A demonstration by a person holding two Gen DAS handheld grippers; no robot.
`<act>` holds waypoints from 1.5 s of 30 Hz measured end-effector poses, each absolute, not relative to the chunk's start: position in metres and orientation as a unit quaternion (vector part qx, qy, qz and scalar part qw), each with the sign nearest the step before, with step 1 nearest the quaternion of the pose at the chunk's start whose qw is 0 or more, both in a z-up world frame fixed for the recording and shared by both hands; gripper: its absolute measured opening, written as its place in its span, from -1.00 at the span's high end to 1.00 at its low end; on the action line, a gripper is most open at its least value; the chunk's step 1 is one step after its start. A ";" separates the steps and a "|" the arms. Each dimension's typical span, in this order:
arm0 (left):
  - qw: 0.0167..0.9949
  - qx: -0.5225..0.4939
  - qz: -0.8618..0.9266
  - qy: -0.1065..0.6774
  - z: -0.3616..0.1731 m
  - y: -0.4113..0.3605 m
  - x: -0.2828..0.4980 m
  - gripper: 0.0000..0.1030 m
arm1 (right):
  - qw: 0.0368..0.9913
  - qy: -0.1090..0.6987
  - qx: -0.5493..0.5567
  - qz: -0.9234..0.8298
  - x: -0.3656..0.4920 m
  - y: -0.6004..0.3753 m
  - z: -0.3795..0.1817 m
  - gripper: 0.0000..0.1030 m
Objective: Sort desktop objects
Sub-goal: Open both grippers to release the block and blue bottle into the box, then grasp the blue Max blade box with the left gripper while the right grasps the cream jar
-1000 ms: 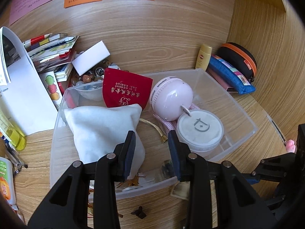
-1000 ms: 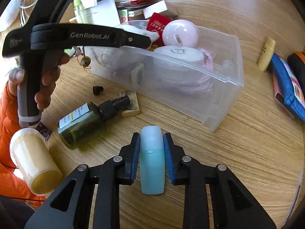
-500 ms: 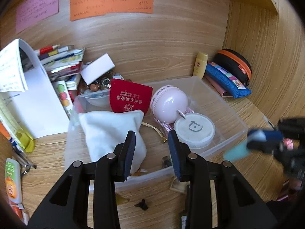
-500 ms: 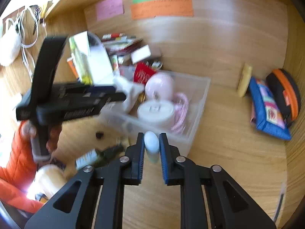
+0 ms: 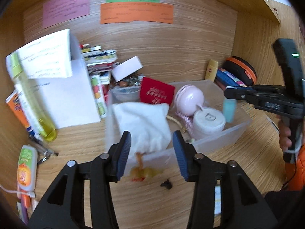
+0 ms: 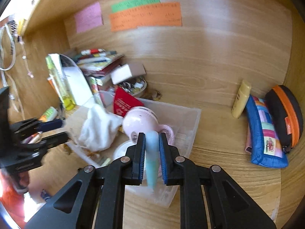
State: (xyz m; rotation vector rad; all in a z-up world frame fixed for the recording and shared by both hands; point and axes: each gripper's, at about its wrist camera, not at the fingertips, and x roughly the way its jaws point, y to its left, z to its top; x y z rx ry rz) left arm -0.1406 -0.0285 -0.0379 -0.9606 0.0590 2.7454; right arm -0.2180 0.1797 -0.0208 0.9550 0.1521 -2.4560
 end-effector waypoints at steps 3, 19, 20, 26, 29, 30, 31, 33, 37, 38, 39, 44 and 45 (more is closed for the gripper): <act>0.103 -0.332 0.938 0.015 -0.045 -0.041 -0.126 -0.06 | 0.237 0.062 0.367 -0.897 -0.226 0.175 -0.032 0.71; 0.063 -0.355 0.933 0.009 -0.073 -0.063 -0.056 -0.45 | 0.234 0.139 0.296 -0.915 -0.123 0.148 -0.013 -0.67; 0.061 -0.354 0.933 0.010 -0.073 -0.062 -0.050 -0.47 | 0.242 0.139 0.297 -0.913 -0.112 0.147 -0.014 -0.68; 0.050 -0.349 0.936 0.016 -0.077 -0.059 -0.017 -0.66 | 0.274 0.115 0.314 -0.902 -0.064 0.142 -0.028 -0.69; 0.042 -0.351 0.935 0.014 -0.082 -0.059 -0.003 -0.70 | 0.295 0.089 0.323 -0.895 -0.042 0.139 -0.035 -0.69; 0.039 -0.352 0.935 0.013 -0.084 -0.059 0.003 -0.70 | 0.305 0.079 0.327 -0.891 -0.034 0.137 -0.037 -0.69; 0.038 -0.352 0.935 0.012 -0.085 -0.060 0.007 -0.70 | 0.309 0.073 0.329 -0.889 -0.028 0.135 -0.039 -0.69; 0.033 -0.350 0.936 0.008 -0.089 -0.062 0.017 -0.72 | 0.320 0.071 0.327 -0.886 -0.015 0.127 -0.043 -0.69; 0.025 -0.353 0.935 -0.006 -0.095 -0.068 0.035 -0.73 | 0.328 0.092 0.334 -0.879 0.001 0.105 -0.059 -0.70; 0.024 -0.354 0.935 -0.008 -0.096 -0.069 0.039 -0.73 | 0.327 0.096 0.338 -0.877 0.002 0.102 -0.063 -0.69; 0.021 -0.354 0.935 -0.010 -0.097 -0.069 0.042 -0.73 | 0.325 0.102 0.344 -0.875 0.004 0.098 -0.069 -0.69; 0.024 -0.360 0.932 -0.020 -0.104 -0.066 0.048 -0.74 | 0.309 0.096 0.349 -0.880 0.006 0.103 -0.085 -0.70; 0.025 -0.361 0.932 -0.019 -0.105 -0.064 0.048 -0.74 | 0.303 0.086 0.351 -0.882 0.005 0.105 -0.086 -0.70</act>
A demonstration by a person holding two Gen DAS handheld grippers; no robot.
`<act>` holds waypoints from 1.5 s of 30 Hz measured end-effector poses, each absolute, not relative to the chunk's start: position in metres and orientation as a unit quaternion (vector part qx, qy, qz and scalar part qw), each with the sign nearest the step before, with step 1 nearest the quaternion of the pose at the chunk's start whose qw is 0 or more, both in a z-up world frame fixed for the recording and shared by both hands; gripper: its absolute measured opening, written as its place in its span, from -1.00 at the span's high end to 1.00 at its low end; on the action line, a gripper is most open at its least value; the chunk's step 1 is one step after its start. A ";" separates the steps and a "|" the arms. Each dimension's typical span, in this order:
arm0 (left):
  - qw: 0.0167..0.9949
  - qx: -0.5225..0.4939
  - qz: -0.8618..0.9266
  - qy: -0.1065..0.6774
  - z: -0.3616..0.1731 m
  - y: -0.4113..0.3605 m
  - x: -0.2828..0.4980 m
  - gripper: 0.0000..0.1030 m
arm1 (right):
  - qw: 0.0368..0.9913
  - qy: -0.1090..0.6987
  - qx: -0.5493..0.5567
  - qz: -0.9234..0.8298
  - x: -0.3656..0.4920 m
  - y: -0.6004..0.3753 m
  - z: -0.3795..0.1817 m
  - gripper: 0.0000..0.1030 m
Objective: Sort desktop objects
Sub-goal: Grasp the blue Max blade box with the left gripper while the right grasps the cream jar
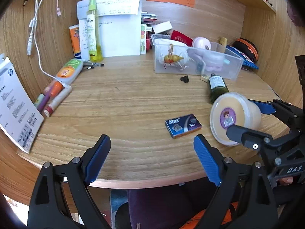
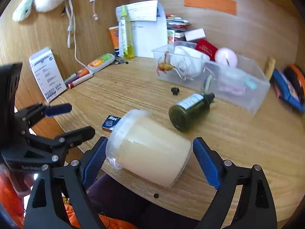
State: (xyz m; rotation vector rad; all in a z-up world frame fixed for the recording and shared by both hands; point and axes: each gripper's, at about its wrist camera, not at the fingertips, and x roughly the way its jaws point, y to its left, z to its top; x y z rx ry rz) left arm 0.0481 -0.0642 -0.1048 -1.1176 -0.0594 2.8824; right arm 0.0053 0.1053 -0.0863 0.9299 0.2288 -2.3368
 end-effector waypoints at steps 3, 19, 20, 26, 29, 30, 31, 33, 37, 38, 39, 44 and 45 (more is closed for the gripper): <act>0.032 -0.364 0.931 -0.019 -0.108 -0.057 0.045 -0.74 | 0.293 0.076 0.359 -0.883 0.002 0.114 -0.092 -0.66; 0.008 -0.376 0.926 -0.018 -0.119 -0.030 0.013 -0.68 | 0.300 0.071 0.346 -0.886 -0.017 0.126 -0.090 -0.57; -0.001 -0.374 0.927 -0.012 -0.120 -0.028 0.013 -0.65 | 0.304 0.073 0.347 -0.884 -0.019 0.125 -0.091 -0.55; -0.026 -0.360 0.932 -0.010 -0.121 -0.022 0.014 -0.46 | 0.330 0.066 0.354 -0.873 -0.023 0.126 -0.099 -0.23; -0.025 -0.358 0.933 -0.007 -0.120 -0.018 0.013 -0.27 | 0.337 0.066 0.350 -0.871 -0.023 0.129 -0.099 -0.23; -0.024 -0.358 0.934 -0.005 -0.120 -0.016 0.013 -0.17 | 0.339 0.065 0.350 -0.871 -0.023 0.129 -0.099 -0.23; -0.023 -0.358 0.934 -0.004 -0.120 -0.014 0.013 -0.11 | 0.340 0.064 0.349 -0.871 -0.023 0.130 -0.098 -0.23; -0.027 -0.358 0.933 0.001 -0.119 -0.010 0.013 -0.02 | 0.341 0.060 0.348 -0.871 -0.023 0.132 -0.098 -0.23; -0.035 -0.354 0.935 0.014 -0.118 -0.001 0.014 -0.02 | 0.341 0.050 0.346 -0.873 -0.024 0.138 -0.095 -0.23; -0.035 -0.353 0.935 0.015 -0.118 0.000 0.014 -0.02 | 0.339 0.047 0.346 -0.873 -0.025 0.139 -0.094 -0.23; -0.033 -0.353 0.935 0.015 -0.118 0.001 0.014 -0.02 | 0.338 0.045 0.346 -0.874 -0.025 0.141 -0.094 -0.23; -0.024 -0.351 0.936 0.017 -0.117 0.005 0.013 -0.01 | 0.327 0.035 0.340 -0.881 -0.024 0.151 -0.088 -0.23; -0.023 -0.350 0.936 0.016 -0.117 0.006 0.014 -0.01 | 0.327 0.034 0.340 -0.881 -0.025 0.153 -0.087 -0.22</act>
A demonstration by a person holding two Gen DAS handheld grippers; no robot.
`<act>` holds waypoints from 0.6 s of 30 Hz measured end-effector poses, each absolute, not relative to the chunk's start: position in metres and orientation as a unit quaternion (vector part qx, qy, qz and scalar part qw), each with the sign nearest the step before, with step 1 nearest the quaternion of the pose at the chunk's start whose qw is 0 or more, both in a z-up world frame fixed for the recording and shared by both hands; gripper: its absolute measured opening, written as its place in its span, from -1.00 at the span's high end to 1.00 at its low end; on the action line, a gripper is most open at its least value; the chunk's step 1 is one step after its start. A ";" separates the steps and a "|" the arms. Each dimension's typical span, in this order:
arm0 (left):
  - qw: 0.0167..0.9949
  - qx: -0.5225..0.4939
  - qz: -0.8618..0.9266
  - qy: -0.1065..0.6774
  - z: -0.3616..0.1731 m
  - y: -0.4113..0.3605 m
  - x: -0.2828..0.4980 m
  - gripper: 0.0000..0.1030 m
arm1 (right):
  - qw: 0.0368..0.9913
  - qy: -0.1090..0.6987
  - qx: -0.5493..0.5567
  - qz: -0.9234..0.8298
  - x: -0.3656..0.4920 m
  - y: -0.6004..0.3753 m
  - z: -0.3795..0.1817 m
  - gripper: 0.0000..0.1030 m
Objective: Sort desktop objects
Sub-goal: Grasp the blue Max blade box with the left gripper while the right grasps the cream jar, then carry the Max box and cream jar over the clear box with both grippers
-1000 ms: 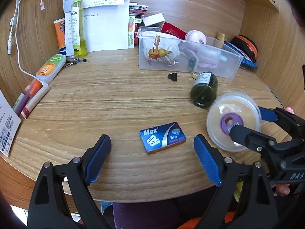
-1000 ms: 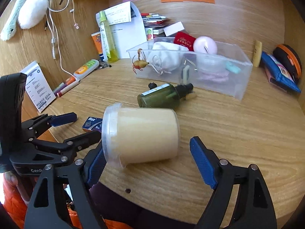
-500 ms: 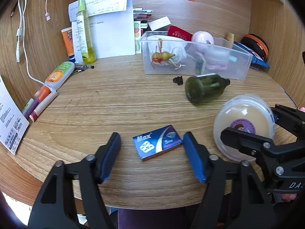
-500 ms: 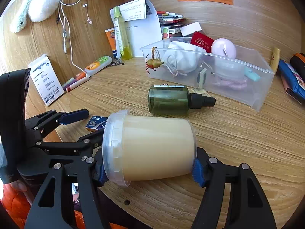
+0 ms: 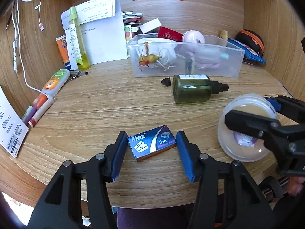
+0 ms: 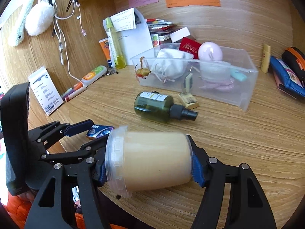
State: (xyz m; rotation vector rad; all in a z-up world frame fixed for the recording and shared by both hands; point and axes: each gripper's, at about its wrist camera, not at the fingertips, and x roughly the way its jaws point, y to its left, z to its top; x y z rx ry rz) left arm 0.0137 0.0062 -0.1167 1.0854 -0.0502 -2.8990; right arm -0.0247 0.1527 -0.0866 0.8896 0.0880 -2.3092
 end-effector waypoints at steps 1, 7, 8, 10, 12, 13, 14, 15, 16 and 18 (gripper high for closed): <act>0.022 0.349 -0.937 -0.017 -0.116 0.007 0.014 -0.01 | 0.326 0.029 0.342 -0.881 -0.026 0.155 -0.086 -0.22; 0.015 0.331 -0.943 -0.018 -0.103 0.010 0.017 -0.01 | 0.321 0.007 0.349 -0.880 -0.032 0.164 -0.082 -0.22; 0.014 0.328 -0.944 -0.018 -0.101 0.010 0.017 -0.01 | 0.320 0.006 0.348 -0.881 -0.032 0.165 -0.081 -0.22; 0.012 0.322 -0.946 -0.019 -0.097 0.011 0.017 -0.01 | 0.318 0.004 0.344 -0.883 -0.031 0.168 -0.078 -0.22; 0.009 0.316 -0.948 -0.024 -0.092 0.014 0.017 -0.01 | 0.315 0.004 0.338 -0.887 -0.030 0.171 -0.073 -0.22; 0.008 0.314 -0.949 -0.027 -0.091 0.015 0.016 -0.01 | 0.314 0.004 0.336 -0.888 -0.029 0.172 -0.071 -0.22; 0.005 0.312 -0.950 -0.028 -0.089 0.017 0.015 -0.01 | 0.312 0.004 0.334 -0.889 -0.030 0.173 -0.069 -0.22; 0.000 0.311 -0.950 -0.028 -0.087 0.018 0.014 -0.01 | 0.310 0.002 0.330 -0.892 -0.030 0.175 -0.066 -0.22; -0.002 0.311 -0.950 -0.028 -0.086 0.019 0.013 -0.01 | 0.308 0.001 0.329 -0.893 -0.031 0.176 -0.064 -0.22; -0.010 0.309 -0.951 -0.028 -0.083 0.020 0.009 -0.01 | 0.304 -0.002 0.324 -0.896 -0.034 0.179 -0.058 -0.22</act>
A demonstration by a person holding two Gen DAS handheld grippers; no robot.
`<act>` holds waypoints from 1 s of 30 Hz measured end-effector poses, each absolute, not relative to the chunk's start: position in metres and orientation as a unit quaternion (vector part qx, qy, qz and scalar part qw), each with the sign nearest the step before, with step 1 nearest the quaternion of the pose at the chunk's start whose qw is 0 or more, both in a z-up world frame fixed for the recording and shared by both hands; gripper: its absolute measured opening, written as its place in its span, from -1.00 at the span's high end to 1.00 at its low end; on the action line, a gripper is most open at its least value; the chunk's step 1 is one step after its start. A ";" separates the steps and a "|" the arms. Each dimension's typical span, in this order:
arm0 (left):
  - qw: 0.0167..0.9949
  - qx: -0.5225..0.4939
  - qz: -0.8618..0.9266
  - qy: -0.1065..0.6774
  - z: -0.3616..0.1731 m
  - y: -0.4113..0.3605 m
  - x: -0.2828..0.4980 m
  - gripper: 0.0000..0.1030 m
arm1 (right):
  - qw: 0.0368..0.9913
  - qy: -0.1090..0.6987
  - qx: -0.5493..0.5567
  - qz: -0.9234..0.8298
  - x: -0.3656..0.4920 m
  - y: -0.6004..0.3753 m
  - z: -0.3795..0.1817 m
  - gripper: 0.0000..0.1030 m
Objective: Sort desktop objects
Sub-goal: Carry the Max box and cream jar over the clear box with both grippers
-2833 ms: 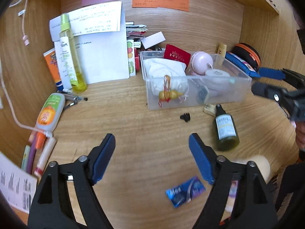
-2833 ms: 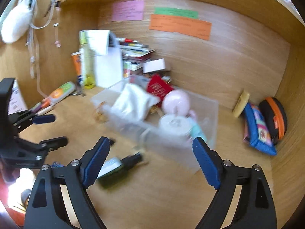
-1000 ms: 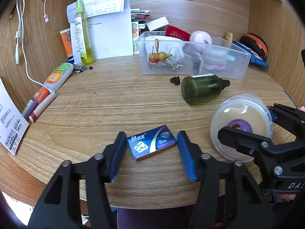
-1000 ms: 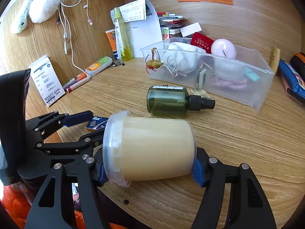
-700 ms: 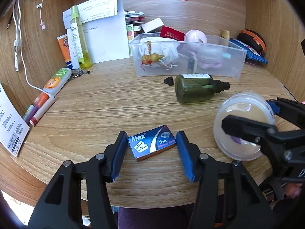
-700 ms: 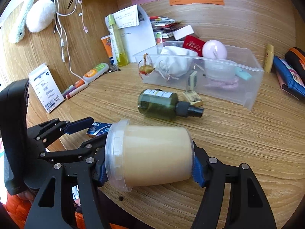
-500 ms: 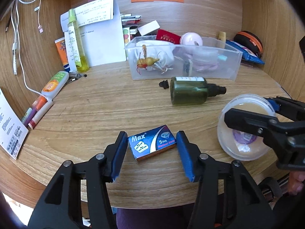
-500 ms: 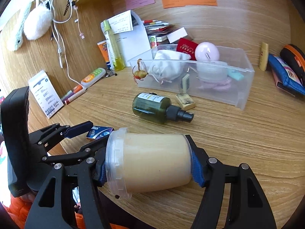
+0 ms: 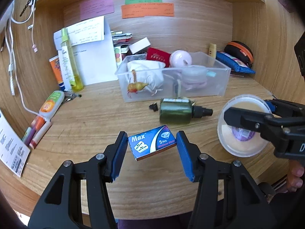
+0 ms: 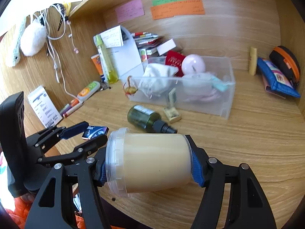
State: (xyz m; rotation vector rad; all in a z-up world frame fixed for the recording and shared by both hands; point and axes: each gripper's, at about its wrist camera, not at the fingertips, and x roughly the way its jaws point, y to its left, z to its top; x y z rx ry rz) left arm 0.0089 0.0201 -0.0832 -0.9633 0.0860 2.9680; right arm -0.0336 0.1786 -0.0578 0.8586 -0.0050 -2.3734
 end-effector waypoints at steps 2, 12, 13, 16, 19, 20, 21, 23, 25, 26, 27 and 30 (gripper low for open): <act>0.018 -0.306 0.952 0.027 -0.079 0.021 0.004 -0.01 | 0.300 -0.004 0.321 -0.898 -0.036 0.181 -0.053 -0.22; 0.039 -0.295 0.954 0.028 -0.057 0.018 -0.027 -0.01 | 0.284 -0.011 0.305 -0.909 -0.059 0.186 -0.029 -0.22; 0.041 -0.295 0.954 0.028 -0.055 0.017 -0.029 -0.01 | 0.283 -0.012 0.305 -0.909 -0.061 0.186 -0.027 -0.22; 0.047 -0.291 0.955 0.026 -0.048 0.016 -0.039 -0.01 | 0.281 -0.013 0.302 -0.911 -0.069 0.186 -0.021 -0.22; 0.052 -0.291 0.955 0.024 -0.042 0.015 -0.048 -0.01 | 0.279 -0.012 0.297 -0.913 -0.079 0.185 -0.014 -0.22; 0.055 -0.291 0.955 0.023 -0.040 0.014 -0.052 -0.01 | 0.280 -0.013 0.294 -0.914 -0.082 0.186 -0.012 -0.22; 0.058 -0.290 0.955 0.023 -0.037 0.014 -0.056 -0.01 | 0.279 -0.015 0.290 -0.915 -0.085 0.186 -0.009 -0.22; 0.059 -0.287 0.956 0.026 -0.031 0.014 -0.064 -0.01 | 0.278 -0.017 0.283 -0.918 -0.092 0.186 -0.003 -0.22; 0.066 -0.286 0.956 0.025 -0.026 0.013 -0.071 -0.01 | 0.275 -0.016 0.278 -0.920 -0.098 0.187 0.001 -0.22; 0.071 -0.287 0.955 0.023 -0.023 0.013 -0.076 -0.01 | 0.274 -0.015 0.276 -0.921 -0.101 0.187 0.003 -0.22; 0.075 -0.288 0.955 0.022 -0.021 0.013 -0.079 -0.01 | 0.273 -0.015 0.273 -0.922 -0.105 0.188 0.005 -0.22; 0.081 -0.286 0.955 0.025 -0.015 0.013 -0.091 -0.01 | 0.269 -0.013 0.270 -0.924 -0.116 0.190 0.009 -0.22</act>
